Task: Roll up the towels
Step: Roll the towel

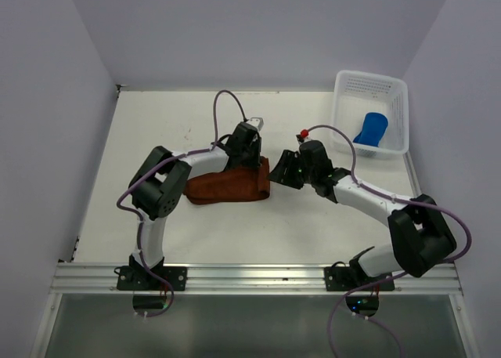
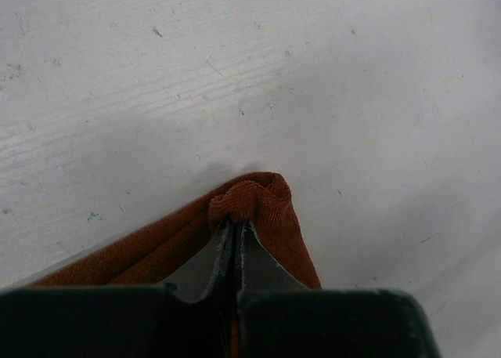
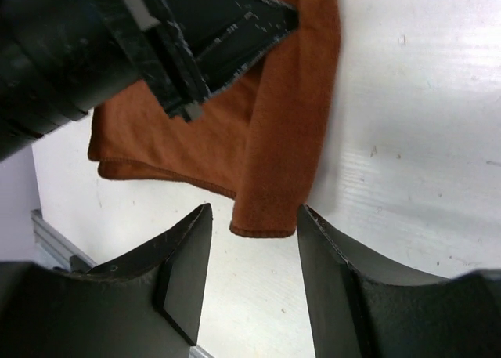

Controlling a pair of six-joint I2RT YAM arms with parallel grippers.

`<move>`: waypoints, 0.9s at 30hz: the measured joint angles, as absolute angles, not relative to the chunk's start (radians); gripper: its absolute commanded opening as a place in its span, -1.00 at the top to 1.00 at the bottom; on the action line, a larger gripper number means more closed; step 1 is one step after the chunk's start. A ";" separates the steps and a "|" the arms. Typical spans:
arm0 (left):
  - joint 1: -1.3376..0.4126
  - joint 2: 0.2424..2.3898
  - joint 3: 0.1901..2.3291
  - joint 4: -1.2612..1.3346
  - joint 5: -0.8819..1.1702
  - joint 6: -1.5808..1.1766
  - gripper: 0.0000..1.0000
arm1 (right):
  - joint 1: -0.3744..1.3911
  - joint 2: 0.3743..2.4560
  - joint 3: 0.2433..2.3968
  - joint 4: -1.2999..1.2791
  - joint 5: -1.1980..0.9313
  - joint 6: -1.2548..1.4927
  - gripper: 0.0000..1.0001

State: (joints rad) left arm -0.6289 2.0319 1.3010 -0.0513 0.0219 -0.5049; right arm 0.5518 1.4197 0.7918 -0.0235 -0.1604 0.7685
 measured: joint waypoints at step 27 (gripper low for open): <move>-0.620 2.011 1.271 -0.039 0.021 -0.504 1.00 | 0.533 1.682 0.726 0.204 -0.309 0.833 0.08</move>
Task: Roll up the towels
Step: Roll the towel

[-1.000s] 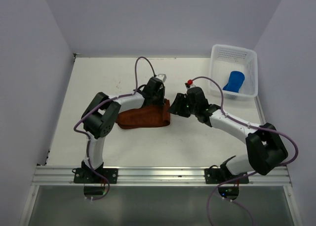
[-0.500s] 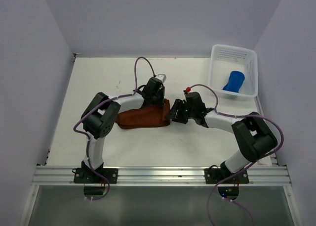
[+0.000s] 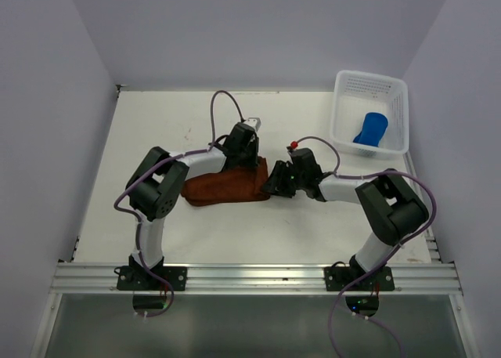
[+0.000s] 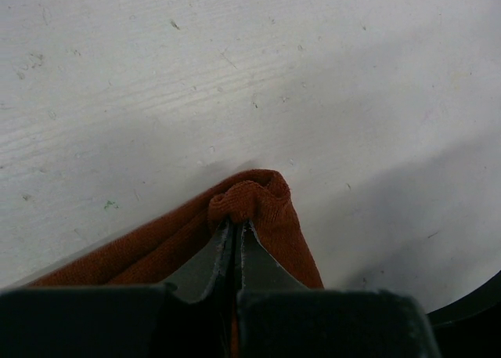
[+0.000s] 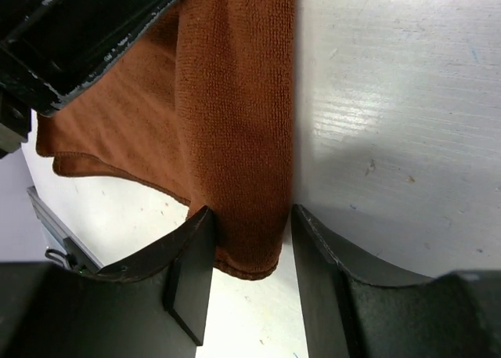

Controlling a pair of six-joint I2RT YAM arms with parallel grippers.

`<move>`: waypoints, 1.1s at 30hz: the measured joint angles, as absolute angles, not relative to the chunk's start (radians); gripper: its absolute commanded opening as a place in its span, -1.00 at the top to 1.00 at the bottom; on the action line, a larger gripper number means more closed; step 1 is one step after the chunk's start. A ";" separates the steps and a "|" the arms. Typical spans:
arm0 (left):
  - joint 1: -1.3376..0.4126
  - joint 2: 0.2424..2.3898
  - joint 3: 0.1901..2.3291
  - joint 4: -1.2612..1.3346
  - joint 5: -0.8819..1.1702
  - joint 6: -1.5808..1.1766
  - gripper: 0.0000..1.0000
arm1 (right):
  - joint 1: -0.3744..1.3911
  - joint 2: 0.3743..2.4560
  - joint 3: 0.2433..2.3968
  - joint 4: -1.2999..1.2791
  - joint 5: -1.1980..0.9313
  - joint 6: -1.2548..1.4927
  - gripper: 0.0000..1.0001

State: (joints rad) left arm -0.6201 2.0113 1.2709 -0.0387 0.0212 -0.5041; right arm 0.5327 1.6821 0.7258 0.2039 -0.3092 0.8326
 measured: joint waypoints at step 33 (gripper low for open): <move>-0.601 1.956 1.245 -0.043 0.070 -0.514 0.39 | 0.741 1.630 0.853 -0.176 0.228 0.500 1.00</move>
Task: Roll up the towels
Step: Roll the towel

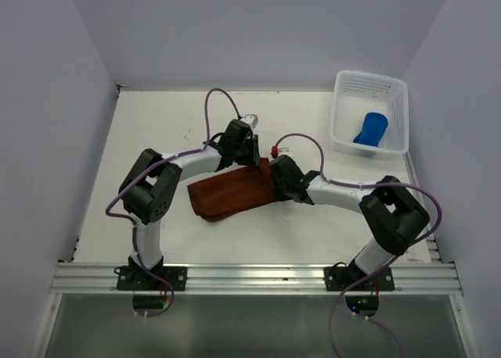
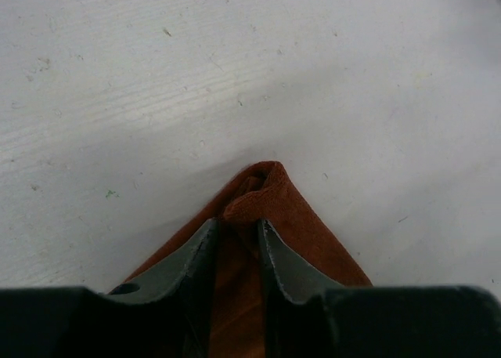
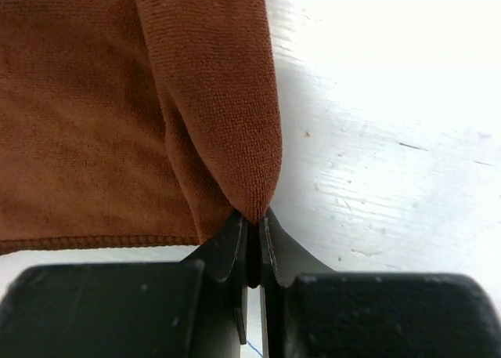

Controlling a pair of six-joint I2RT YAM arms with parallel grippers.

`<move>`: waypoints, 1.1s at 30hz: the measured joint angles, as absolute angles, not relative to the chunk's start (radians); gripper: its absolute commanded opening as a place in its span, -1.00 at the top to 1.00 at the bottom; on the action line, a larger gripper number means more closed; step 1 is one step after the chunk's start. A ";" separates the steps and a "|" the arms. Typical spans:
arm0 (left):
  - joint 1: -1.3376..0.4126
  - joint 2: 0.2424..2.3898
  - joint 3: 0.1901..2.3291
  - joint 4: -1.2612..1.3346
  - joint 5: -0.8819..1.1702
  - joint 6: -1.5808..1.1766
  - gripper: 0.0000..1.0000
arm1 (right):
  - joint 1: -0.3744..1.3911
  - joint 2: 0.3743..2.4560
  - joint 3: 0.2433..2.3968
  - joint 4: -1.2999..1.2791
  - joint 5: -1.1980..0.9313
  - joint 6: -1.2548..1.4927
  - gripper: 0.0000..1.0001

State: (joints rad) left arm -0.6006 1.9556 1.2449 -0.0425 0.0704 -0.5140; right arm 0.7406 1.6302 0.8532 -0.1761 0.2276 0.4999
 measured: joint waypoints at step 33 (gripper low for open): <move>-0.556 1.848 1.230 -0.014 0.258 -0.588 0.25 | 1.017 1.752 1.066 -0.447 0.674 0.346 1.00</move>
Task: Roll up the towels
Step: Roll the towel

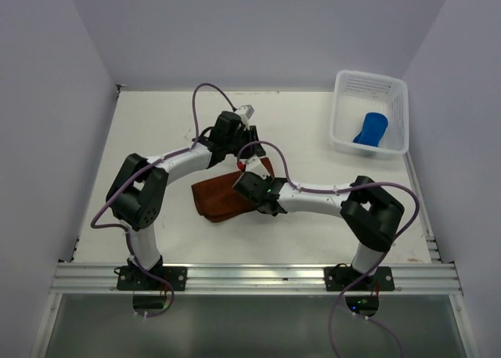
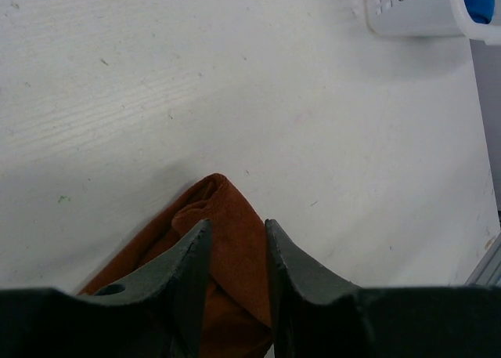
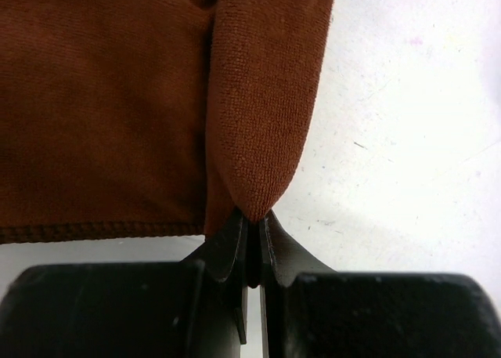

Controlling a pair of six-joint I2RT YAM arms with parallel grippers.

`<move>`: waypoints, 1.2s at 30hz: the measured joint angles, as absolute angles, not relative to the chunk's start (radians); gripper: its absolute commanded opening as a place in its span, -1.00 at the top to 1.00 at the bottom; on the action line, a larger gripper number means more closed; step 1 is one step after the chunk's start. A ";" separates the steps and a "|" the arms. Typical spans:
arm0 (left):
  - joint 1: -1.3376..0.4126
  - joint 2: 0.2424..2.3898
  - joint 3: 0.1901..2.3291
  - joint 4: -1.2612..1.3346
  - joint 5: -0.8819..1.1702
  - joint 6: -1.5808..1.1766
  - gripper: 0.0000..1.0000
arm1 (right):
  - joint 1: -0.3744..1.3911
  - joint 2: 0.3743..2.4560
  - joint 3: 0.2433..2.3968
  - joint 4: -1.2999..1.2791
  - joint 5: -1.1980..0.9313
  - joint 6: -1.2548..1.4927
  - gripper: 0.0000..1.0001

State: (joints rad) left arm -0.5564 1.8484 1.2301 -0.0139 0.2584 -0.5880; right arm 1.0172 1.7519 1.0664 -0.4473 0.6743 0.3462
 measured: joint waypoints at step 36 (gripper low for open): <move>-0.570 1.732 1.105 0.030 0.331 -0.539 0.85 | 1.161 2.043 1.309 -0.614 0.833 0.264 1.00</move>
